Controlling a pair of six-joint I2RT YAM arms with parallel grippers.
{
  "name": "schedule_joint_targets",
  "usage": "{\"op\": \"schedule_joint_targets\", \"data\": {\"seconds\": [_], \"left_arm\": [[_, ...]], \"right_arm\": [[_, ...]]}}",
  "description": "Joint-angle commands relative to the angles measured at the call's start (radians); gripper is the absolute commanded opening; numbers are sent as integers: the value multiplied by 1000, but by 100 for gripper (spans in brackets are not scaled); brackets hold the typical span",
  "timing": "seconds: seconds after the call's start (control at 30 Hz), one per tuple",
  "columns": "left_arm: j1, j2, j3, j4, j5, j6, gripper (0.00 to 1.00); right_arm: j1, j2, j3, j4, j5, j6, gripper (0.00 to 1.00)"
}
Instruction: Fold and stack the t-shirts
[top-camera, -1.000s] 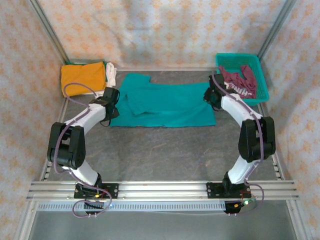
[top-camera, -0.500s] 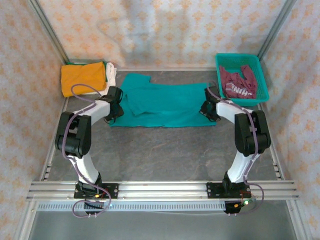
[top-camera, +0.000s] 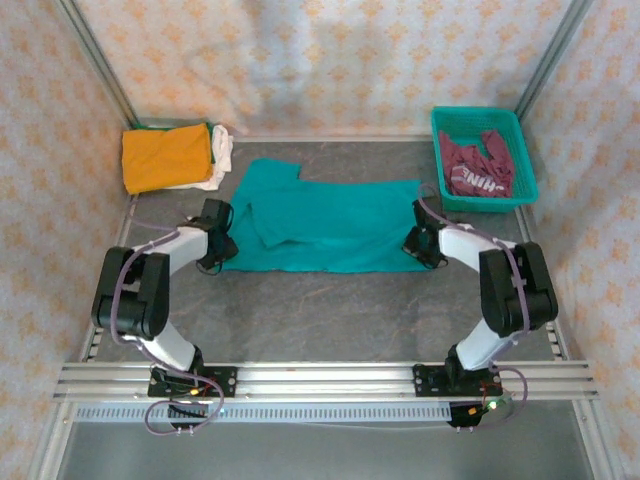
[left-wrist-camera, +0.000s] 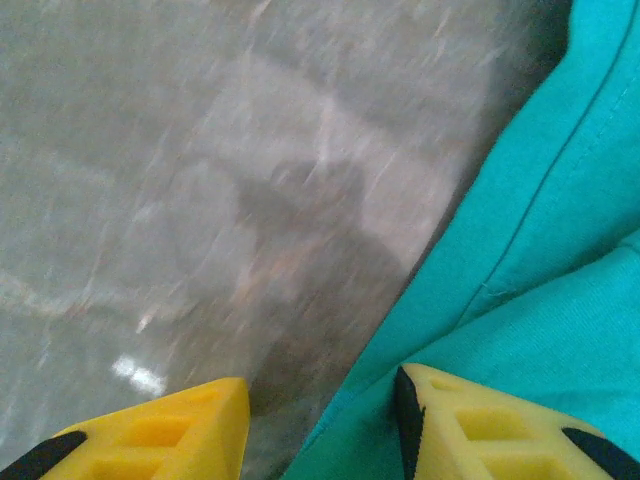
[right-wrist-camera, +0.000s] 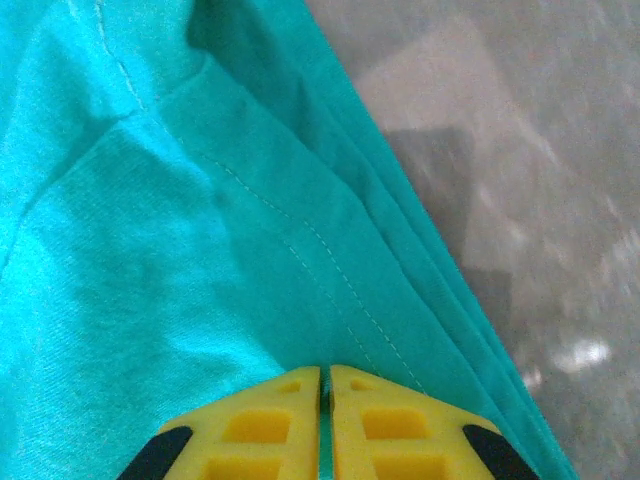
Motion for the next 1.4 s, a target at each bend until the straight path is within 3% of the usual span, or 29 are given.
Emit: {"op": "schedule_joint_targets", "data": {"seconds": [0.0,0.2,0.37,0.5,0.9,1.13,1.3,1.37], "left_arm": [[1,-59,-56,-129,-6,-17,43],[-3,-157,24,-206,-10,12,43],[-71,-189,156,-266,30,33,45],[-145,-139,203,-252,63,35,45],[-209,62,219,-142,146,-3,46],[-221,122,217,-104,137,-1,39],[-226,132,227,-96,126,-3,27],[-230,133,241,-110,118,0,15]], "right_arm": [[37,-57,-34,-97,-25,35,9],[63,-140,19,-120,-6,59,13],[75,-192,77,-94,47,46,15],[86,-215,66,-1,60,44,17],[102,-158,60,142,65,92,19],[102,-127,67,158,52,90,20],[101,-124,62,160,55,89,20],[102,-123,62,162,49,90,21]]}}
